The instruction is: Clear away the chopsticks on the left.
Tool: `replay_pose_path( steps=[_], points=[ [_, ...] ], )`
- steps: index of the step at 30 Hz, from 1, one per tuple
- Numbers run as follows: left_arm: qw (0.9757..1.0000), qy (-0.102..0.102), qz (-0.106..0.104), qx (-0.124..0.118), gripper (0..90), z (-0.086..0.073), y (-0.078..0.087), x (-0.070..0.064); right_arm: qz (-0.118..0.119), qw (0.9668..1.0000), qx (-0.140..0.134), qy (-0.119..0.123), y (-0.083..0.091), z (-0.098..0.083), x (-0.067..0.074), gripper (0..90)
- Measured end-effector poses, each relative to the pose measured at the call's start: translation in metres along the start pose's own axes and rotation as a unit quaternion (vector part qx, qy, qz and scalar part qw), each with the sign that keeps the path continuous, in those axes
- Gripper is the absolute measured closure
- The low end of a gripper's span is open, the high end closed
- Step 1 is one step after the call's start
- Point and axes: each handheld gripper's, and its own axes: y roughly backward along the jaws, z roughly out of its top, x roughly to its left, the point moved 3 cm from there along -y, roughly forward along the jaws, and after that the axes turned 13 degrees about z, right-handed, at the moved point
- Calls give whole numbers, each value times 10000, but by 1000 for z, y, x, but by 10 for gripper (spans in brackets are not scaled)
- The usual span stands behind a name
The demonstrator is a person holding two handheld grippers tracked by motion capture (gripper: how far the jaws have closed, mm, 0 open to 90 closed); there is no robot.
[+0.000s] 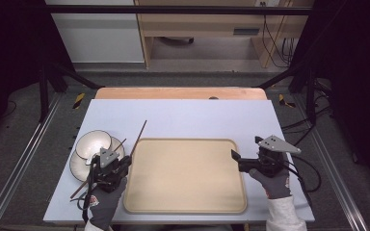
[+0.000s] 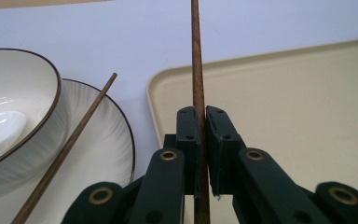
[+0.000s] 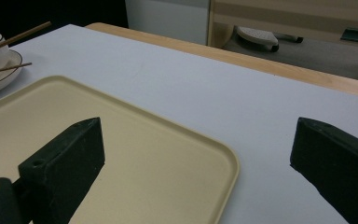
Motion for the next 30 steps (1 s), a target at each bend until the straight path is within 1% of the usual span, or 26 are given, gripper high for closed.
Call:
replay_pose_path(
  steps=[3, 5, 6, 8, 13, 15, 17, 20, 24, 27, 30],
  points=[
    [10000, 22, 42, 9, 842, -2, 1, -7, 9, 10000, -8, -3, 1, 1, 1, 30],
    [9999, 78, 72, 24, 842, -5, 2, -10, 2, 10000, -33, 13, 2, 1, 1, 31],
    [9999, 128, 101, 8, 842, -7, 1, -13, 6, 10000, -52, -13, 2, 2, 1, 31],
    [9998, 126, 146, 12, 842, -12, 1, -17, 3, 10000, -55, 12, 3, 2, 0, 31],
    [9994, 224, 243, 55, 842, -23, -2, -26, 28, 10000, -14, 32, 1, 2, 2, 31],
    [9993, 227, 273, 70, 843, -27, -5, -29, 25, 10000, -6, 23, 1, 1, 2, 31],
    [9993, 243, 268, 92, 842, -31, -7, -31, 30, 10000, -3, 34, 0, 1, 2, 31],
    [9990, 282, 322, 115, 843, -36, -9, -33, 32, 10000, -9, 35, 0, 1, 2, 31],
    [9986, 280, 410, 170, 843, -43, -12, -35, 26, 10000, 11, 38, 0, 1, 2, 31],
    [9983, 344, 426, 221, 843, -46, -14, -36, 33, 10000, 35, 36, -1, 0, 2, 31],
    [9981, 323, 451, 281, 843, -49, -16, -37, 27, 10000, 64, 62, -2, 0, 2, 31]
  ],
)
